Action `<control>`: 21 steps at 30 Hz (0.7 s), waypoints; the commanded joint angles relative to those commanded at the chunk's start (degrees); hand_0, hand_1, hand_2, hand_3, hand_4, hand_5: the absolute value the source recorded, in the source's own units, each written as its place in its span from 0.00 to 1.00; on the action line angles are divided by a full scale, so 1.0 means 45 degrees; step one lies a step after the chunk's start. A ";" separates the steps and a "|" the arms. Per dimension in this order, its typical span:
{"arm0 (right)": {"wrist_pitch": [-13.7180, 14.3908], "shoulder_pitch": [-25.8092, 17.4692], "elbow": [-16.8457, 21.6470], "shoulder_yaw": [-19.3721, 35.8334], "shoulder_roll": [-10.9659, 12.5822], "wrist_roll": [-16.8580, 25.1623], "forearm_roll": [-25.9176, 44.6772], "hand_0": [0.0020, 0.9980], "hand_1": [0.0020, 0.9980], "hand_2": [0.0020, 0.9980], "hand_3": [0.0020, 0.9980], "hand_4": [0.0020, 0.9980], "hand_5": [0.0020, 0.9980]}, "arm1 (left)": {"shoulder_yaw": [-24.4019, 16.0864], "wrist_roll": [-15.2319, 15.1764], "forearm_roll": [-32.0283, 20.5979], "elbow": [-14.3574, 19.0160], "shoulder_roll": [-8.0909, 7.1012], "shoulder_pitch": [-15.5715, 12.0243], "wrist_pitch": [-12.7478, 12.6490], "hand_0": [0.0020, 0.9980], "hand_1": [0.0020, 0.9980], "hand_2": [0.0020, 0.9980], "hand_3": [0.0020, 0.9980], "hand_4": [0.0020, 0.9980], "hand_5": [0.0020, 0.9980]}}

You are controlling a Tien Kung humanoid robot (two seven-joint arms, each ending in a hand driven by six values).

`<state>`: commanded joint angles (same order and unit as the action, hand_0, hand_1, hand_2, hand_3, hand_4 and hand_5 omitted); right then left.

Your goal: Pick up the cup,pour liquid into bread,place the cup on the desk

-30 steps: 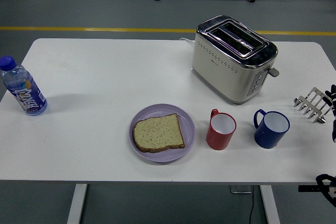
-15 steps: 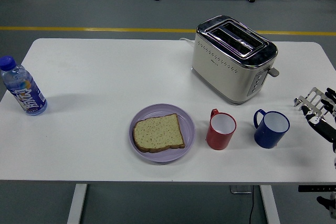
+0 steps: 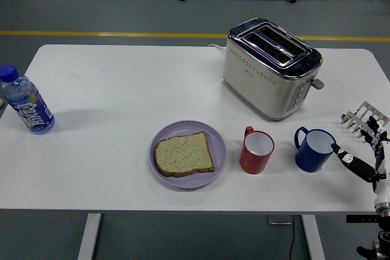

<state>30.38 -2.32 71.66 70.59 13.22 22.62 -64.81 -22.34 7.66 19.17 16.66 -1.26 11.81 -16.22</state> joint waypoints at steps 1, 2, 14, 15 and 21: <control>-0.0030 0.0007 -0.0040 -0.0038 -0.0005 -0.0002 0.0032 0.94 0.85 0.95 0.99 1.00 0.11 | 0.0002 0.0001 0.0001 0.0001 0.0001 -0.0002 0.0001 0.68 0.68 0.69 0.54 0.26 1.00; -0.0044 0.0010 -0.0059 -0.0062 -0.0010 0.0001 0.0050 0.94 0.85 0.95 0.99 1.00 0.11 | 0.0005 0.0001 -0.0004 0.0001 0.0003 -0.0003 0.0002 0.68 0.68 0.69 0.54 0.26 1.00; -0.0207 0.0221 -0.0049 -0.0238 -0.0168 -0.0126 -0.0015 0.94 0.85 0.95 0.99 1.00 0.11 | 0.0121 -0.0053 -0.0198 0.0005 0.0007 0.0072 -0.0006 0.68 0.68 0.69 0.54 0.26 1.00; -0.0203 0.0224 -0.0045 -0.0244 -0.0166 -0.0122 -0.0008 0.95 0.86 0.95 0.99 1.00 0.11 | 0.0121 -0.0052 -0.0200 0.0004 0.0008 0.0077 -0.0006 0.68 0.68 0.69 0.54 0.26 1.00; -0.0122 0.0170 0.0084 -0.0422 -0.0137 -0.0047 0.0027 0.95 0.86 0.95 0.99 1.00 0.12 | 0.0159 -0.0071 -0.0265 0.0005 0.0012 0.0096 -0.0012 0.68 0.68 0.69 0.54 0.26 1.00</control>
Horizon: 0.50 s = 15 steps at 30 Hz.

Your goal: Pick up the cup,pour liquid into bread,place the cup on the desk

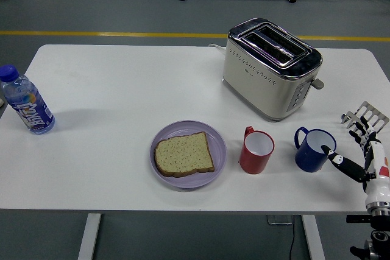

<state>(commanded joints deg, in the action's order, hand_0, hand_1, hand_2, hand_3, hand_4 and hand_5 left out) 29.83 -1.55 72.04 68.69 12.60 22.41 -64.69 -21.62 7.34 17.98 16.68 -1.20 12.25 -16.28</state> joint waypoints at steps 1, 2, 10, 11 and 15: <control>0.0016 -0.0003 0.0020 -0.0031 -0.0004 0.0019 0.0007 0.95 0.86 0.95 0.99 1.00 0.12 | 0.0001 0.0001 0.0004 0.0001 0.0000 0.0001 0.0001 0.68 0.68 0.69 0.54 0.26 1.00; 0.0020 -0.0004 0.0025 -0.0039 -0.0005 0.0023 0.0009 0.95 0.86 0.95 0.99 1.00 0.12 | 0.0001 0.0001 0.0005 0.0001 0.0000 0.0002 0.0001 0.68 0.68 0.69 0.54 0.26 1.00; 0.0369 0.0044 -0.0168 -0.0579 -0.0065 0.0386 0.0221 0.95 0.86 0.95 0.99 1.00 0.12 | -0.0028 0.0016 0.0036 0.0002 0.0021 -0.0004 0.0000 0.68 0.68 0.69 0.54 0.25 1.00; 0.0532 0.0094 -0.0314 -0.0659 -0.0106 0.0536 0.0333 0.95 0.86 0.95 0.99 1.00 0.12 | -0.0035 0.0023 0.0054 0.0003 0.0024 -0.0001 0.0003 0.68 0.68 0.69 0.54 0.25 1.00; 0.0903 0.0193 -0.0686 -0.0781 -0.0213 0.0882 0.0630 0.95 0.86 0.95 0.99 1.00 0.11 | -0.0035 0.0020 0.0036 0.0001 0.0037 -0.0001 0.0004 0.68 0.68 0.69 0.54 0.25 1.00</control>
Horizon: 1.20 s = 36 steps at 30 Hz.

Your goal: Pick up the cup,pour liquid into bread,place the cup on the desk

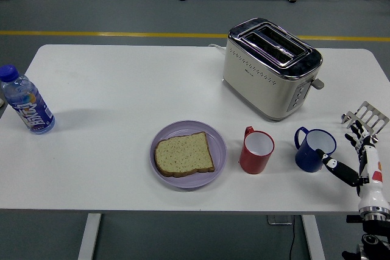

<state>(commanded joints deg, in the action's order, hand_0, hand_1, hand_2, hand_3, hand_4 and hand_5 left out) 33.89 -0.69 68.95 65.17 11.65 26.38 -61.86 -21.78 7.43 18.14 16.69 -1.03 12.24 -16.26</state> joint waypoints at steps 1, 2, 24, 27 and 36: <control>0.0029 0.0010 -0.0040 -0.0014 -0.0009 0.0037 0.0032 0.95 0.86 0.95 0.99 1.00 0.11 | 0.0003 -0.0001 -0.0007 0.0000 0.0002 0.0000 0.0000 0.68 0.68 0.69 0.54 0.25 1.00; 0.0050 0.0020 -0.0077 -0.0030 -0.0016 0.0076 0.0066 0.95 0.86 0.95 0.99 1.00 0.11 | 0.0009 -0.0004 -0.0015 0.0001 0.0004 0.0002 0.0001 0.68 0.68 0.69 0.54 0.25 1.00; -0.0087 0.0191 -0.0322 -0.0759 0.0018 0.0152 0.0270 0.95 0.86 0.95 0.99 1.00 0.12 | -0.0006 0.0012 -0.0015 0.0005 0.0017 0.0026 0.0002 0.68 0.68 0.69 0.54 0.25 1.00; -0.0064 0.0287 -0.0489 -0.0826 -0.0004 0.0165 0.0338 0.95 0.86 0.95 0.99 1.00 0.13 | -0.0013 0.0019 -0.0021 0.0007 0.0024 0.0029 0.0000 0.68 0.68 0.69 0.54 0.25 1.00; -0.0139 0.0531 -0.0793 -0.0991 -0.0027 0.0030 0.0306 0.95 0.86 0.95 1.00 1.00 0.13 | -0.0006 0.0022 -0.0030 0.0010 0.0034 0.0031 -0.0004 0.68 0.68 0.69 0.54 0.25 1.00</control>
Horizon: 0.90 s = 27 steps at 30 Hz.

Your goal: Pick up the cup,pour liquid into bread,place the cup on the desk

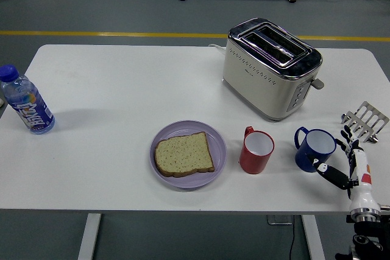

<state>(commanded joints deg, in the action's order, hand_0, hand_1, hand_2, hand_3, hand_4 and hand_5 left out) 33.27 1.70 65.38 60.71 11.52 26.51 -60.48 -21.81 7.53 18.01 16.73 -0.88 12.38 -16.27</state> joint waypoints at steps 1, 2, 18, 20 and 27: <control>-0.0008 0.0021 -0.0018 -0.0040 0.0002 -0.0008 -0.0006 0.95 0.86 0.95 1.00 1.00 0.13 | 0.0000 0.0000 -0.0001 0.0000 0.0000 -0.0001 0.0002 0.68 0.68 0.69 0.54 0.25 1.00; -0.0011 0.0059 -0.0055 -0.0096 0.0001 -0.0007 0.0007 0.95 0.86 0.95 1.00 1.00 0.13 | -0.0002 -0.0001 0.0000 0.0000 0.0001 -0.0002 0.0001 0.68 0.68 0.69 0.54 0.25 1.00; -0.0091 0.0702 -0.0767 -0.0590 -0.0139 -0.0019 0.0283 0.95 0.86 0.95 1.00 1.00 0.13 | 0.0036 -0.0022 -0.0086 0.0006 0.0014 0.0014 -0.0006 0.68 0.68 0.69 0.54 0.25 1.00; -0.0099 0.0769 -0.0858 -0.0607 -0.0173 -0.0016 0.0328 0.95 0.86 0.95 1.00 1.00 0.13 | 0.0012 -0.0008 -0.0043 0.0004 0.0017 0.0010 -0.0004 0.68 0.68 0.69 0.54 0.25 1.00; -0.0081 0.0960 -0.1086 -0.0723 -0.0209 0.0023 0.0483 0.95 0.86 0.95 0.99 1.00 0.13 | -0.0051 0.0027 0.0051 -0.0002 0.0039 0.0004 -0.0010 0.68 0.68 0.69 0.54 0.25 1.00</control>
<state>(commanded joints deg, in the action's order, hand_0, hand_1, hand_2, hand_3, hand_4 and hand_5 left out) 32.90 6.02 60.49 57.46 10.58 26.61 -58.31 -22.03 7.65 18.24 16.72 -0.70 12.40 -16.32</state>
